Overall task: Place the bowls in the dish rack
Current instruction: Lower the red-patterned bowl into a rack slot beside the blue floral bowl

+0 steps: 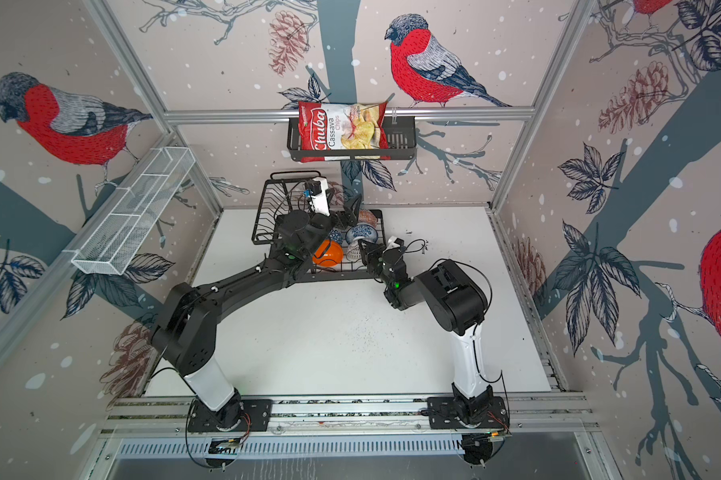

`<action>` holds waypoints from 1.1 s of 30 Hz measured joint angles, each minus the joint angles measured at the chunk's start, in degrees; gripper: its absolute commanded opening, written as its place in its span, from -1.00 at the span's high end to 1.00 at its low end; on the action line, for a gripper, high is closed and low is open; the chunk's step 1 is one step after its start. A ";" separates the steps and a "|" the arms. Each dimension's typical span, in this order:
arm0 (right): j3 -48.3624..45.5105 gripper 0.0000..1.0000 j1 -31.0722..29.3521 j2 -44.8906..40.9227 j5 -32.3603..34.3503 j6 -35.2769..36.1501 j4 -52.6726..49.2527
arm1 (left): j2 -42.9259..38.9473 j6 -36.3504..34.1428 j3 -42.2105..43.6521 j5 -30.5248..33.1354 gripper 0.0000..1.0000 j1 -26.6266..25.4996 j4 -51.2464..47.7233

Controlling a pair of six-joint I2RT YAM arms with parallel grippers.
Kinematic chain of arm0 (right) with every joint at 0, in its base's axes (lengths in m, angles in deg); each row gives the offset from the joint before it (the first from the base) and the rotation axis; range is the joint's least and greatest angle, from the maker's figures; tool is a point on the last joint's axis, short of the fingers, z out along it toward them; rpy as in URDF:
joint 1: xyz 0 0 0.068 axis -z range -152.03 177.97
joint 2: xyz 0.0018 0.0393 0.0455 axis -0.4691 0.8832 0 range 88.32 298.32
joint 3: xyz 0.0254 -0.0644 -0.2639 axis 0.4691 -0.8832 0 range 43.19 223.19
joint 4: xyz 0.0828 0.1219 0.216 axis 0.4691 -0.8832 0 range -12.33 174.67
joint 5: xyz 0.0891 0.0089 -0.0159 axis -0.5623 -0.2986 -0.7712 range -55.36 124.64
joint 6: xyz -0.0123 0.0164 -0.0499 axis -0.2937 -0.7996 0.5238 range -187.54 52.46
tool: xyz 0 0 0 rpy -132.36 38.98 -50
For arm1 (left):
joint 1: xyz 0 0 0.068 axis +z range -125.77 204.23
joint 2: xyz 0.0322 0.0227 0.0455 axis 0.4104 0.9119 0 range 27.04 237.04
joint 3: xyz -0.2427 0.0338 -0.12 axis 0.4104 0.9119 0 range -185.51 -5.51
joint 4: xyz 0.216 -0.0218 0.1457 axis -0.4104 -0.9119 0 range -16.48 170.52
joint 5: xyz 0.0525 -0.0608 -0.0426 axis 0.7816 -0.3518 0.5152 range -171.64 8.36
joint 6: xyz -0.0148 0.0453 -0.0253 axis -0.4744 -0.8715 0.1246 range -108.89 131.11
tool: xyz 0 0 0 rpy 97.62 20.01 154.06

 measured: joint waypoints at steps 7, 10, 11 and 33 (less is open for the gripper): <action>-0.68 0.95 -0.35 -1.20 0.35 -0.13 -1.03 | 0.00 0.02 0.00 0.00 -0.95 0.00 0.00; -1.36 0.92 -0.48 -2.16 0.37 -0.20 -2.03 | 0.00 0.02 0.00 0.02 -0.96 0.07 0.00; -1.55 0.92 -0.52 -2.58 0.39 -0.17 -2.58 | 0.00 0.02 0.00 0.00 -0.95 0.07 0.00; 0.96 0.70 -0.55 -0.63 -0.04 -0.83 -4.00 | -0.02 0.15 0.00 0.00 -0.96 0.15 0.00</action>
